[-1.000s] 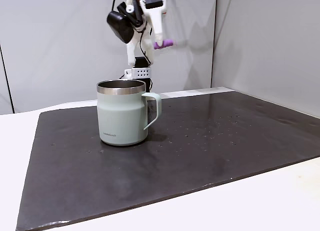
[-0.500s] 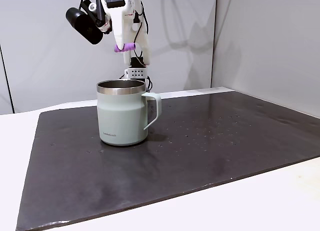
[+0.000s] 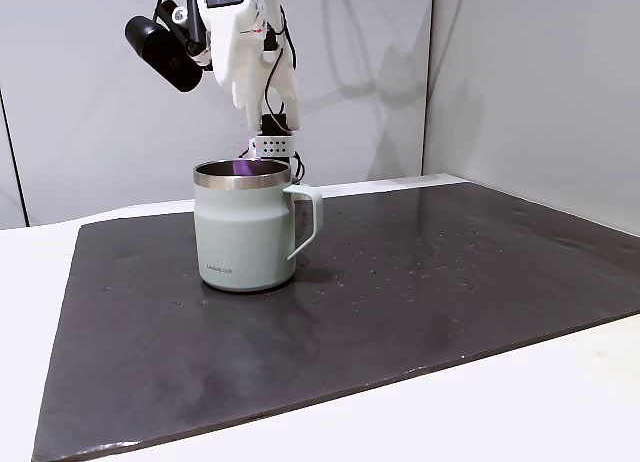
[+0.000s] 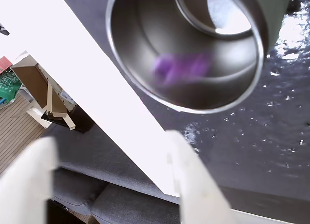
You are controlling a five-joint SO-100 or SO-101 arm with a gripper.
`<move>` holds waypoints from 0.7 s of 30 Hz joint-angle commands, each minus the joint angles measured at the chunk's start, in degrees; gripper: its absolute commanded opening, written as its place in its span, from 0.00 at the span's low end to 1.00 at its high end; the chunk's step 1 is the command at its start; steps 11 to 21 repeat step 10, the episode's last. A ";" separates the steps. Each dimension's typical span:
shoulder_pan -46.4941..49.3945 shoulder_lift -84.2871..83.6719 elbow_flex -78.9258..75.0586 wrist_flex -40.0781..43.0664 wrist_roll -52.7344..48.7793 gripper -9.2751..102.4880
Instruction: Grasp a pengrip and put it in the cup.
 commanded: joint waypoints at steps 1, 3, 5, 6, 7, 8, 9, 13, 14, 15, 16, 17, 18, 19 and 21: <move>0.70 1.05 -3.78 0.18 0.62 0.35; 0.70 1.23 -3.78 0.18 0.62 0.34; 0.62 1.41 -3.78 0.18 0.62 0.34; 0.62 1.41 -3.78 0.18 0.70 0.34; 0.62 1.49 -3.78 0.18 0.70 0.34; 0.62 1.49 -3.78 0.18 0.70 0.34; 0.62 1.58 -3.69 0.18 0.70 0.34; 0.62 1.67 -3.69 0.18 0.70 0.34; 0.62 1.67 -3.69 0.18 0.70 0.34; 0.62 1.67 -3.69 0.18 0.70 0.34; 0.62 1.67 -3.69 0.18 0.70 0.34; 0.62 1.67 -3.69 0.18 0.70 0.34; 0.62 1.67 -3.69 0.18 0.70 0.34; 0.62 1.67 -3.69 0.18 0.70 0.34; 0.62 1.67 -3.69 0.18 0.70 0.34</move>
